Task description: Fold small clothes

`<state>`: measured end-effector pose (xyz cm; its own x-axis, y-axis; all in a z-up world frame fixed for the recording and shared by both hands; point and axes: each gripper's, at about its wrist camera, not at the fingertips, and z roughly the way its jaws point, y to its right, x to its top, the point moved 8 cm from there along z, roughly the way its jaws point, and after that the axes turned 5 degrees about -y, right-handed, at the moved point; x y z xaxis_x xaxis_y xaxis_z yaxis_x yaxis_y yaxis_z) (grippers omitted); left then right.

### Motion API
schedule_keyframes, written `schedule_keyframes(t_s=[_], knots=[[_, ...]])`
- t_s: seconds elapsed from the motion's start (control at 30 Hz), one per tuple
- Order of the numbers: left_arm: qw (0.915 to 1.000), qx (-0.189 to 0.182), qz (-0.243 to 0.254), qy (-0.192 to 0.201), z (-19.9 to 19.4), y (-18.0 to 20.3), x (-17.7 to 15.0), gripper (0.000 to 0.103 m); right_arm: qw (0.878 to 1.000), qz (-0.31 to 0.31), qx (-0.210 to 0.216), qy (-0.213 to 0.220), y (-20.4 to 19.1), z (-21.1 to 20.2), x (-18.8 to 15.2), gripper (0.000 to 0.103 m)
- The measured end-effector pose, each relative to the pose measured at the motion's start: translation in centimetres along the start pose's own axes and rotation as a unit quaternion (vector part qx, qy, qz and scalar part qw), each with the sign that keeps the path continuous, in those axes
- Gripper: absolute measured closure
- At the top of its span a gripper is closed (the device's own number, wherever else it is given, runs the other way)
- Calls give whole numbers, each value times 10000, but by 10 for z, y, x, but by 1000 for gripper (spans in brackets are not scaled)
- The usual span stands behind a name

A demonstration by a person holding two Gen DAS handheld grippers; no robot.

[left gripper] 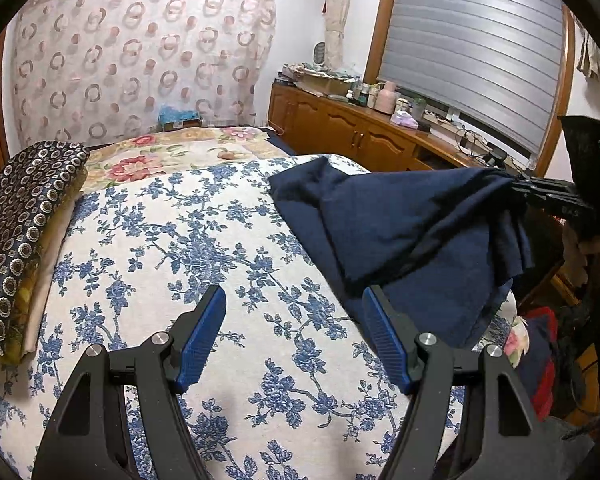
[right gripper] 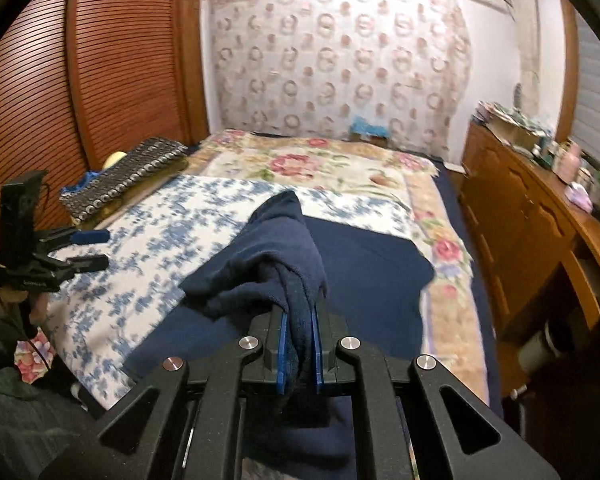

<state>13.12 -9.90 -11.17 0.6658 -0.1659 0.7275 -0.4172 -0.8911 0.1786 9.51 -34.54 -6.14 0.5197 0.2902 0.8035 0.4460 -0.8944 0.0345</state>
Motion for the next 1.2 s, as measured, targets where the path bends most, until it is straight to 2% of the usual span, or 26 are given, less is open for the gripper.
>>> schedule_keyframes(t_s=[0.17,0.27,0.4,0.53,0.67,0.83,1.2], knots=[[10000,-14,36,-41,4,4,-1,31,9985,152,-385,-368,18,8,-17,93],[10000,4,75,-49,4,5,-2,31,9963,376,-454,-627,29,19,-32,93],[10000,-10,67,-59,4,6,-3,31,9928,459,-710,-848,34,23,-43,77],[9999,-7,80,-65,6,8,-3,31,9922,458,-832,-810,36,16,-40,65],[9999,5,81,-62,7,9,-3,31,9940,451,-848,-530,31,-3,-36,63],[9999,96,110,-7,8,10,-2,30,9966,424,-647,-273,13,-6,-21,58],[9997,225,25,112,3,2,0,28,9996,-48,241,-164,-34,39,2,58]])
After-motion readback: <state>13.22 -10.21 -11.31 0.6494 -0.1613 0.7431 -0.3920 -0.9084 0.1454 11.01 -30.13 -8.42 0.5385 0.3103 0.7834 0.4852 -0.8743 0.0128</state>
